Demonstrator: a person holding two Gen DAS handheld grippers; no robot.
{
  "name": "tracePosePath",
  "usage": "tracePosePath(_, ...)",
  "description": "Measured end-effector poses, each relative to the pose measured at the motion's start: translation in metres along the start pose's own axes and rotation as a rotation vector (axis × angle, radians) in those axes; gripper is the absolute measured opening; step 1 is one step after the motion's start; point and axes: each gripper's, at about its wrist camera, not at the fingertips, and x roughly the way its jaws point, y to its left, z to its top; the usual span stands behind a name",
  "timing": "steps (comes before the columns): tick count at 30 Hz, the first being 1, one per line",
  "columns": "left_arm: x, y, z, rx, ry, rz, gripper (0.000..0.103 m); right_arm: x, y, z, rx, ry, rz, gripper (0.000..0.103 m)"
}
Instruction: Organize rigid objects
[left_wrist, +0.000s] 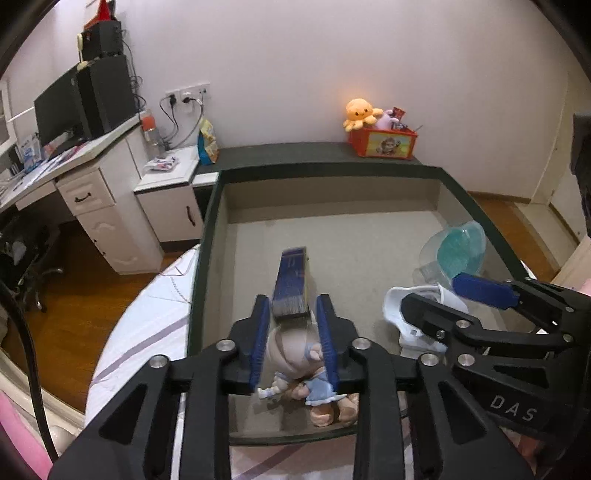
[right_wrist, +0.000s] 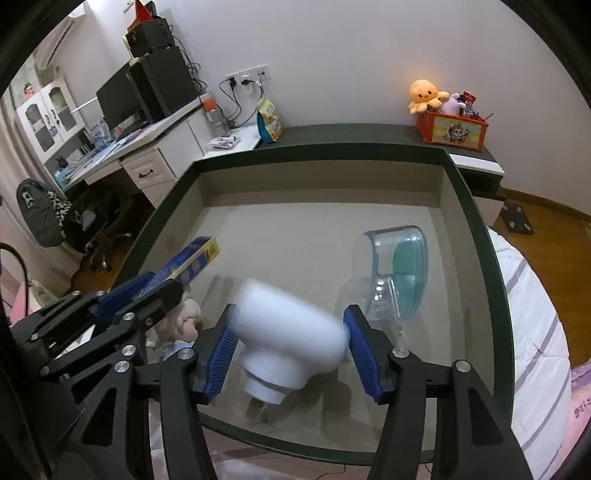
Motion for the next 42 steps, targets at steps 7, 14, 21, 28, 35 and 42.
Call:
tracePosePath(7, -0.075, 0.014, -0.013, -0.058, -0.166, 0.004, 0.076, -0.059, 0.001, -0.009, 0.008, -0.156, -0.028, 0.088)
tracePosePath(14, -0.17, 0.004, -0.061, -0.066, -0.33, 0.041, 0.089, -0.148, 0.034, -0.052, -0.066, -0.336, -0.051, 0.103)
tracePosePath(21, -0.254, -0.021, -0.117, -0.037, -0.468, 0.116, 0.089, -0.233, 0.062, -0.116, -0.119, -0.522, -0.161, 0.103)
tracePosePath(28, -0.314, -0.041, -0.154, -0.019, -0.571, 0.154, 0.089, -0.291, 0.07, -0.166, -0.106, -0.627, -0.182, 0.103)
tracePosePath(35, -0.351, -0.047, -0.175, -0.029, -0.632, 0.13, 0.09, -0.332, 0.077, -0.204, -0.107, -0.71, -0.199, 0.103)
tracePosePath(42, -0.365, -0.049, -0.185, -0.034, -0.662, 0.138, 0.091, -0.35, 0.084, -0.217, -0.109, -0.752, -0.21, 0.103)
